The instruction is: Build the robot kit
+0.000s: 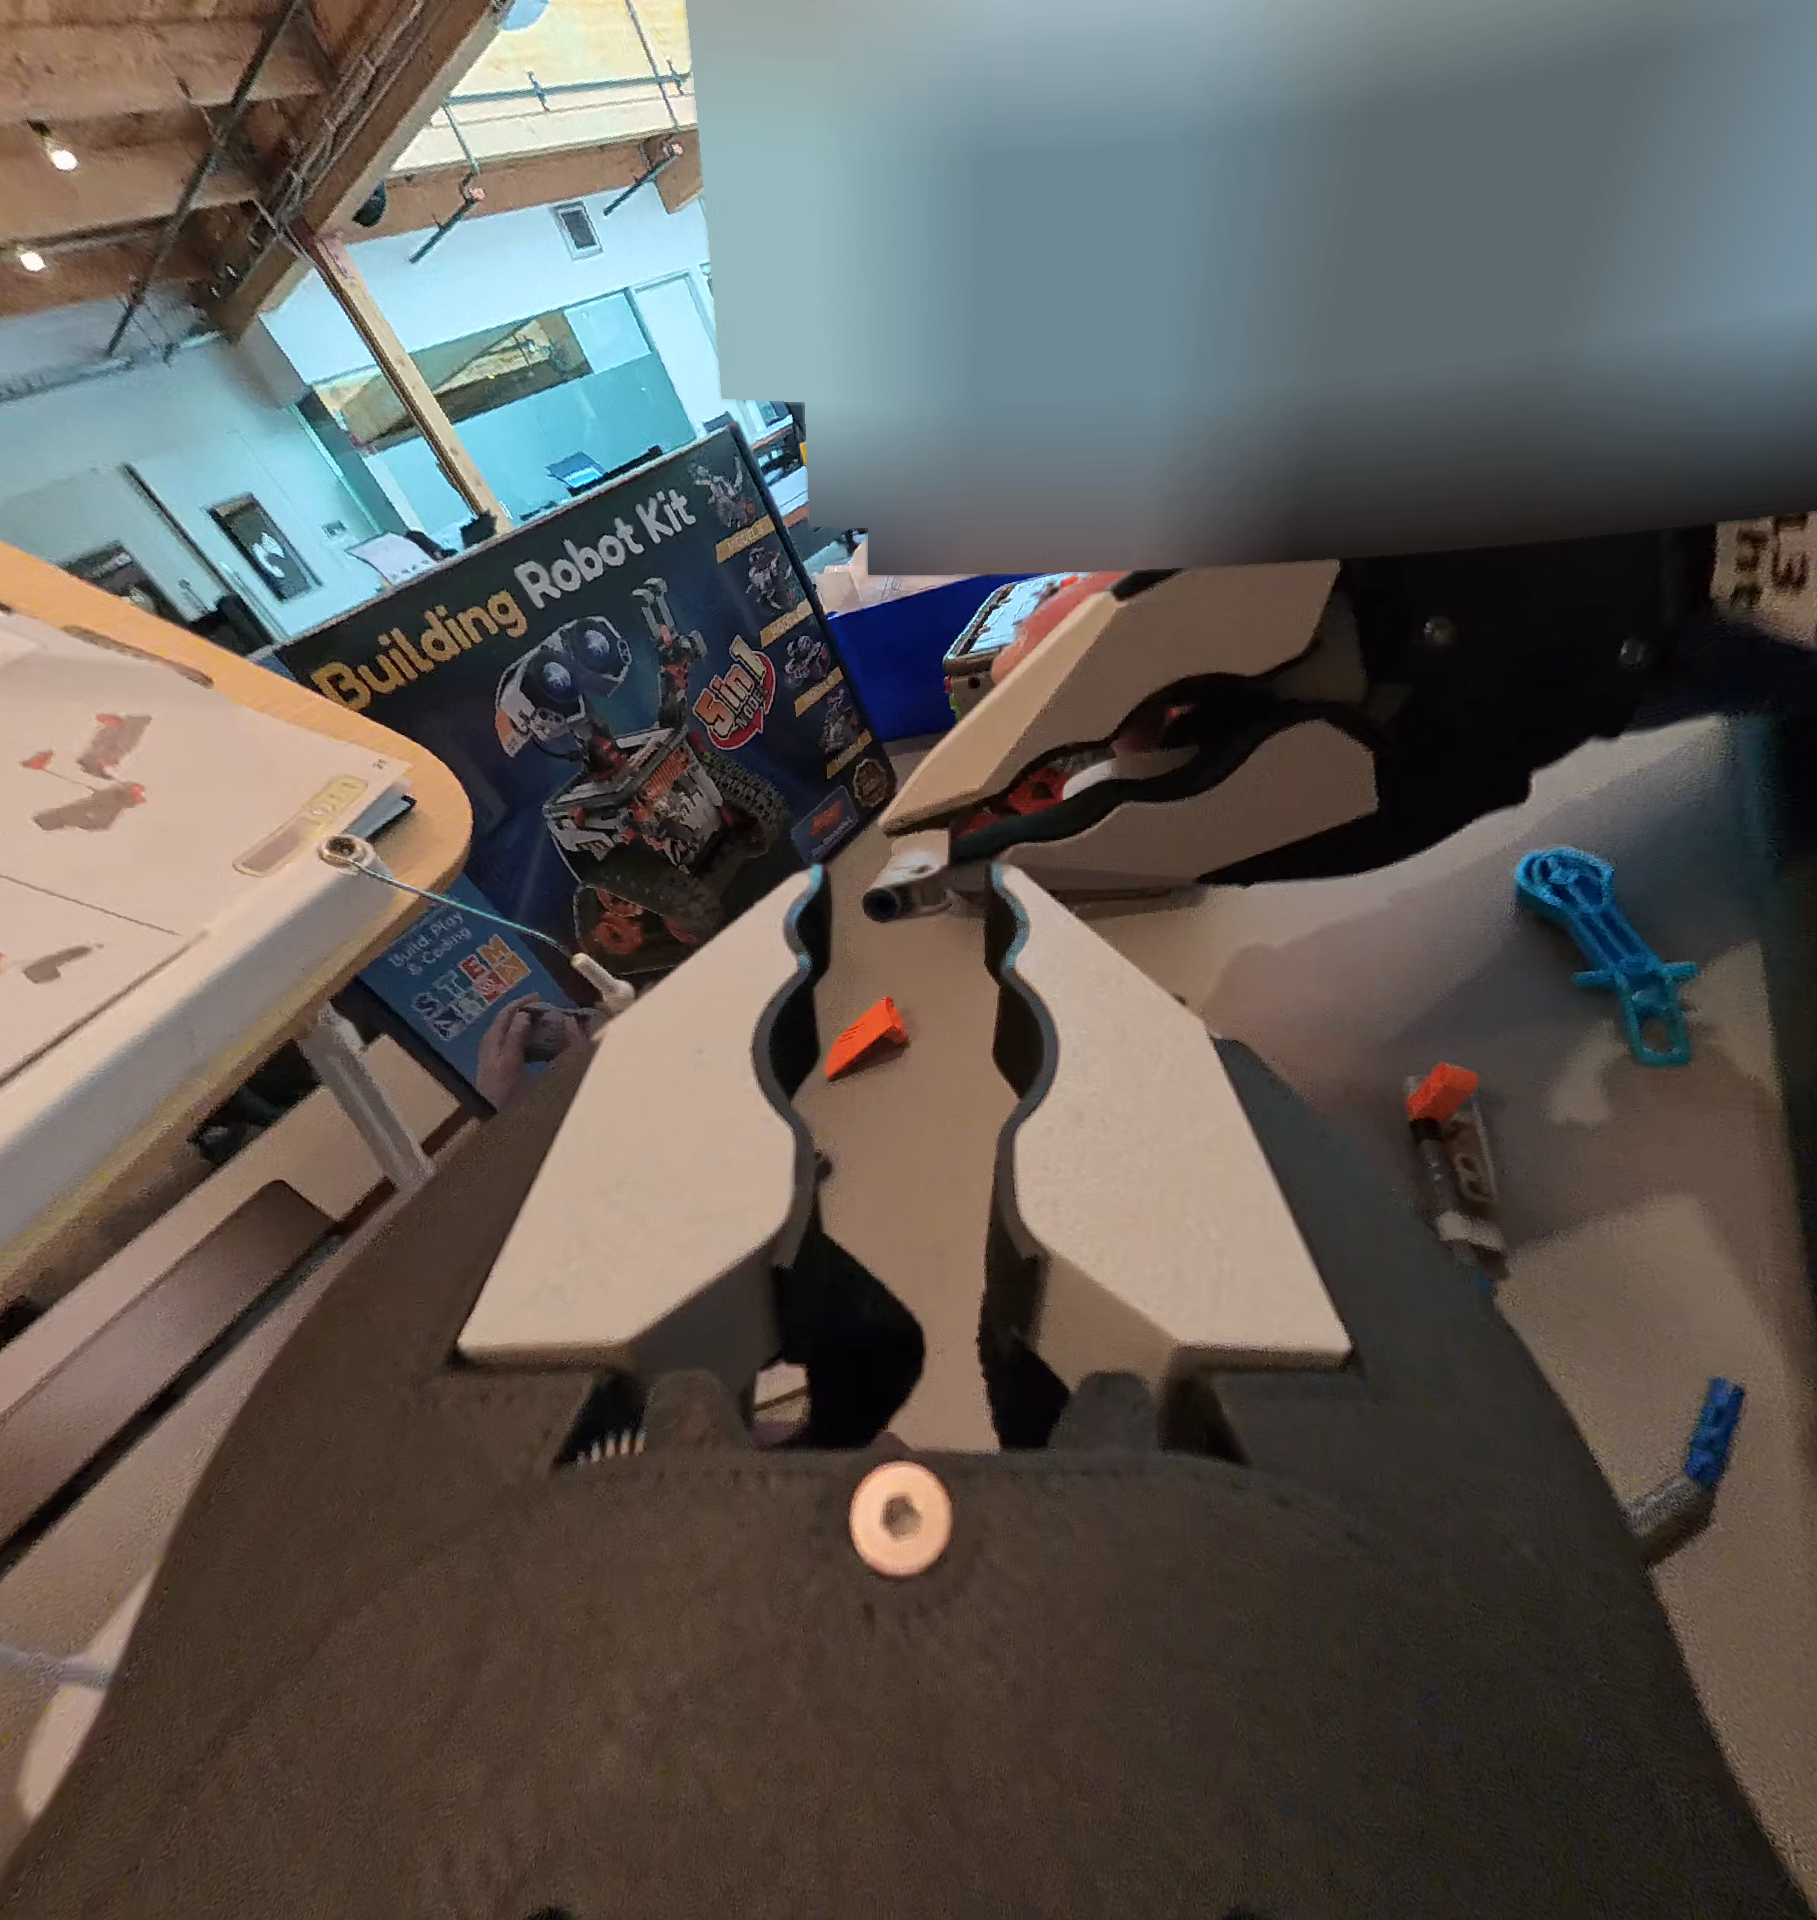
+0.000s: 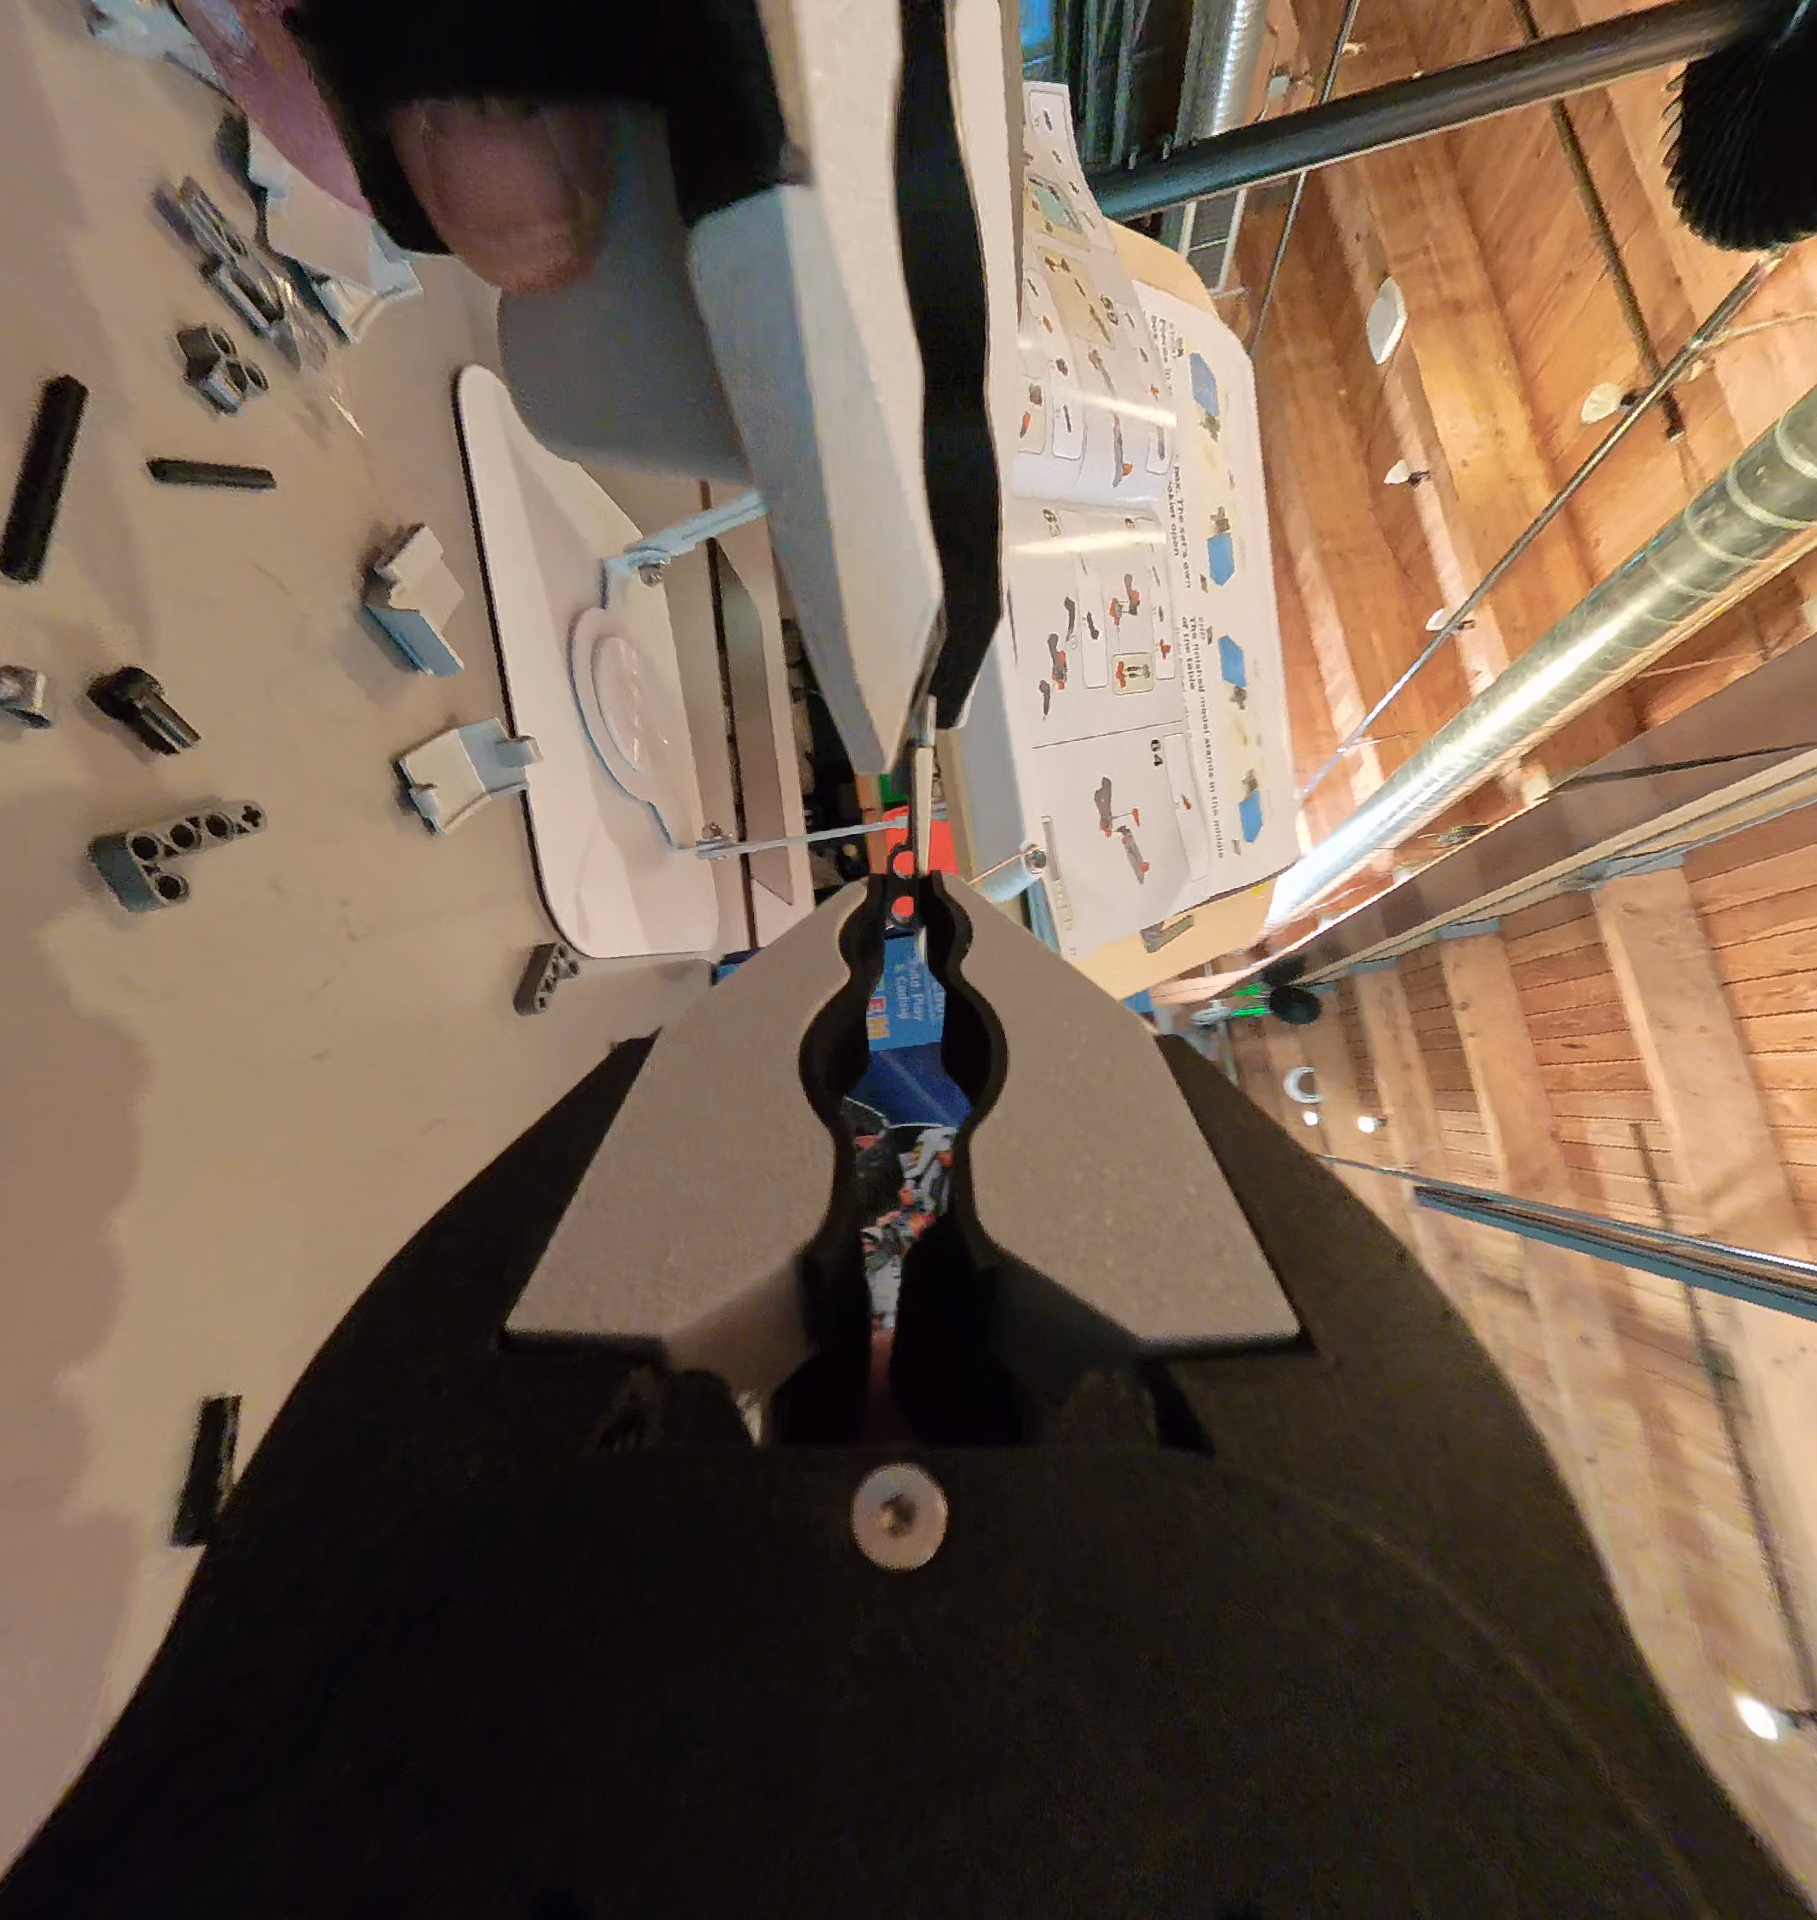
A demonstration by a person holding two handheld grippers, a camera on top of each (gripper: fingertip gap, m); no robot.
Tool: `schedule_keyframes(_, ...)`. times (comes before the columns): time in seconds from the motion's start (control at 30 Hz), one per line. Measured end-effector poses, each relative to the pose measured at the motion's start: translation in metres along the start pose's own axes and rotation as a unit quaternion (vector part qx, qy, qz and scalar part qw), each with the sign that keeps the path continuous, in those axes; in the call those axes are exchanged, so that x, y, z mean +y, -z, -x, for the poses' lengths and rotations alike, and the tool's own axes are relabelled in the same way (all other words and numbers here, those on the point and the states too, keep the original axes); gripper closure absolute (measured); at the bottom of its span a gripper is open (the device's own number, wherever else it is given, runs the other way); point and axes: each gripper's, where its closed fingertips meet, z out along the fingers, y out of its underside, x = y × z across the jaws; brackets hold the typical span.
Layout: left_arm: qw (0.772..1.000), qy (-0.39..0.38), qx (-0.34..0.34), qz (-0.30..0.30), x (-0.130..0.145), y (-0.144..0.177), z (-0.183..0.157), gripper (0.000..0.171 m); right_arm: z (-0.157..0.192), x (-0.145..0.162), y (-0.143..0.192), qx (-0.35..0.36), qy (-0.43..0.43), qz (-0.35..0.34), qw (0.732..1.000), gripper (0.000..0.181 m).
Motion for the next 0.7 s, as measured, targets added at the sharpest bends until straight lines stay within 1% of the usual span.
schedule_keyframes(0.1, 0.996, -0.091, -0.011, 0.012, 0.002, 0.002, -0.003, 0.140, 0.001, 0.003, 0.000, -0.017, -0.026, -0.002, 1.000, 0.177)
schedule_keyframes(0.2, 0.985, -0.166, -0.031, 0.031, 0.006, 0.000, -0.006, 0.145, 0.007, 0.001, 0.002, -0.041, -0.031, -0.013, 0.999, 0.177)
schedule_keyframes(0.23, 0.983, -0.181, -0.030, 0.033, 0.007, -0.001, -0.008, 0.149, 0.010, -0.001, 0.003, -0.051, -0.037, -0.019, 0.998, 0.176)
schedule_keyframes(0.3, 0.979, -0.199, -0.035, 0.038, 0.009, -0.003, -0.009, 0.158, 0.014, -0.004, 0.005, -0.070, -0.051, -0.028, 0.996, 0.177)
schedule_keyframes(0.47, 0.976, -0.209, -0.037, 0.044, 0.010, -0.003, -0.010, 0.159, 0.015, -0.005, 0.007, -0.086, -0.074, -0.028, 0.993, 0.176)
schedule_keyframes(0.57, 0.981, -0.190, -0.027, 0.040, 0.008, -0.002, -0.012, 0.160, 0.012, -0.010, 0.009, -0.086, -0.083, -0.039, 0.992, 0.170)
schedule_keyframes(0.63, 0.977, -0.207, -0.031, 0.048, 0.010, -0.003, -0.013, 0.164, 0.013, -0.013, 0.010, -0.092, -0.080, -0.043, 0.992, 0.166)
schedule_keyframes(0.7, 0.975, -0.216, -0.028, 0.049, 0.010, -0.003, -0.016, 0.164, 0.017, -0.014, 0.011, -0.102, -0.068, -0.042, 0.992, 0.168)
